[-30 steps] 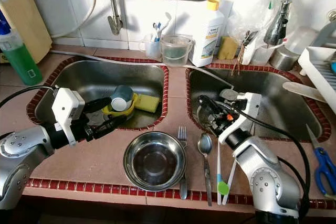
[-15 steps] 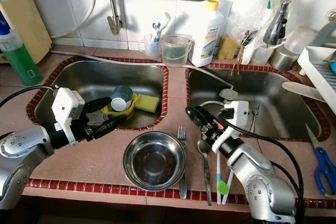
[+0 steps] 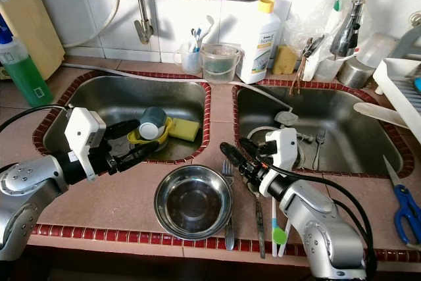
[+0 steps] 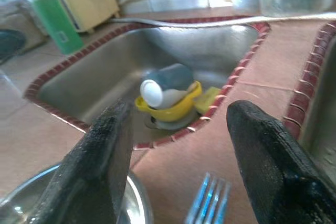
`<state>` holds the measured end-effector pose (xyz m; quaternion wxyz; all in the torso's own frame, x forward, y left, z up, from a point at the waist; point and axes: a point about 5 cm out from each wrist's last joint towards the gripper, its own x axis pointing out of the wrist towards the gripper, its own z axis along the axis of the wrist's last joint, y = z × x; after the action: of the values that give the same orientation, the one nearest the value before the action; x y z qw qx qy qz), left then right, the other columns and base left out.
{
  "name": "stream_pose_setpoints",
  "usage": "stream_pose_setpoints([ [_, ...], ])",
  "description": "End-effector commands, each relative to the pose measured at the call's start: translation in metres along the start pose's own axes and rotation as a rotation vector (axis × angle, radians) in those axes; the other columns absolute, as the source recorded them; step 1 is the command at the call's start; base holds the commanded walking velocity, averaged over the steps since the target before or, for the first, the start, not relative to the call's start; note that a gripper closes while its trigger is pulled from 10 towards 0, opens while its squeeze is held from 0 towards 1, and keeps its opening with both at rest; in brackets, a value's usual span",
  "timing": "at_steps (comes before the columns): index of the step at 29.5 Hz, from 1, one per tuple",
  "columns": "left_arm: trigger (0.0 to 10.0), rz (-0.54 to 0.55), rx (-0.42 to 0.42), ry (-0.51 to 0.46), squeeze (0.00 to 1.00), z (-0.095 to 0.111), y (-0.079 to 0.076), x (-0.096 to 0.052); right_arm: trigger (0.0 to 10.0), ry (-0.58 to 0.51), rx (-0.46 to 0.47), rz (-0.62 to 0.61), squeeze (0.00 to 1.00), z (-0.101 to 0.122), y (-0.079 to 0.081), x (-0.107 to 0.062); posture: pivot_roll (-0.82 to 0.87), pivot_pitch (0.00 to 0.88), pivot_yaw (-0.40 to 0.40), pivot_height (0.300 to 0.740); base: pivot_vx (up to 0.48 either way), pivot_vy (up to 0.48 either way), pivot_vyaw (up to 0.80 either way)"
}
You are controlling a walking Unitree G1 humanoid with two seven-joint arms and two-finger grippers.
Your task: Kitchen organization
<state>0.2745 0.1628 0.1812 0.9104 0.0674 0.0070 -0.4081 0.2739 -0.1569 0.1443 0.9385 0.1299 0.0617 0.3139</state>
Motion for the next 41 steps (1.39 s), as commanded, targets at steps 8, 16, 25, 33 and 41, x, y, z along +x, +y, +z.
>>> stream_pose_setpoints([
  [8,10.0,0.005,0.005,-0.007,0.0,0.003,0.002,0.002,10.0,0.002,0.007,0.068,0.0,0.005,0.007,0.009,-0.03,0.029,0.002,0.74,0.0,0.0,0.0],
  [16,10.0,0.004,0.006,-0.014,0.0,0.003,0.0,0.005,10.0,0.078,0.084,0.136,0.76,-0.007,0.017,0.017,-0.03,0.017,-0.008,0.74,0.0,0.0,0.0],
  [25,10.0,0.007,0.005,-0.016,0.0,0.003,-0.001,0.004,10.0,0.159,0.136,0.129,0.0,-0.016,0.013,0.019,-0.02,0.016,-0.018,0.74,0.0,0.0,0.0],
  [33,10.0,0.01,0.001,-0.017,0.0,0.002,-0.002,0.003,10.0,0.221,0.2,0.112,0.0,-0.026,0.008,0.015,-0.02,0.021,-0.02,0.74,0.0,0.0,0.0],
  [41,10.0,0.01,-0.004,-0.015,0.0,0.001,-0.004,0.003,10.0,0.275,0.219,0.102,0.0,-0.033,0.004,0.01,-0.02,0.029,-0.022,0.74,0.0,0.0,0.0],
])
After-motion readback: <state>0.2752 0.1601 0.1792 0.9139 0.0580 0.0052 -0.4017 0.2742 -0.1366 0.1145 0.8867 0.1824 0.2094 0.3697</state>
